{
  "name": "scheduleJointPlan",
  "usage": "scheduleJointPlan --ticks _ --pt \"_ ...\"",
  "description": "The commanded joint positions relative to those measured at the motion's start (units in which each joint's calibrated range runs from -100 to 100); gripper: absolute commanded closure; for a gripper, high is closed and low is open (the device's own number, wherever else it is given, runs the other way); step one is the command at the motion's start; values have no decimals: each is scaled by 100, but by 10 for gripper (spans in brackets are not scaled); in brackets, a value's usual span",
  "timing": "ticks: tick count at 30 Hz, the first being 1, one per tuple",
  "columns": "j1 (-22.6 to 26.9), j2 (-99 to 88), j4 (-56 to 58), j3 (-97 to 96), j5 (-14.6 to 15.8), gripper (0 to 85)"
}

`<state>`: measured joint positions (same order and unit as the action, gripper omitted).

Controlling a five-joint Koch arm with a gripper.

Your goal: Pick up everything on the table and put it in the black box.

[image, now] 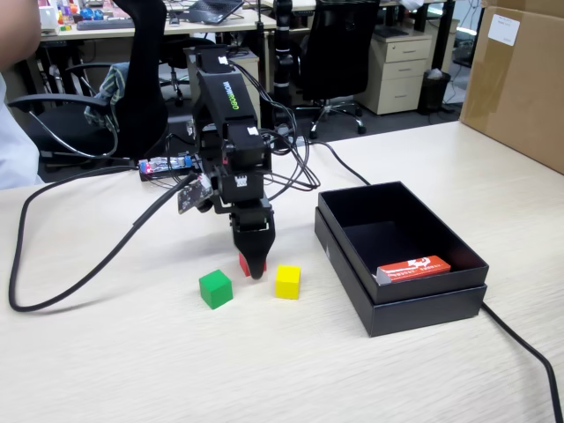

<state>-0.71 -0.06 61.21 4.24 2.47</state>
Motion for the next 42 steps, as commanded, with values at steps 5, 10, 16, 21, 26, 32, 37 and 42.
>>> scheduleJointPlan --ticks 5,10,16,21,26,32,37,42 --pt "-44 127 95 482 5 686" --pt "-49 -45 95 410 54 846" --pt "161 -1560 216 56 59 846" --pt "611 -2971 674 364 117 846" --pt "1607 -3419 821 1552 190 846" --pt "1841 -1709 821 2821 254 846" --pt "1822 58 821 3728 269 846" --pt "1817 632 821 3900 274 846"
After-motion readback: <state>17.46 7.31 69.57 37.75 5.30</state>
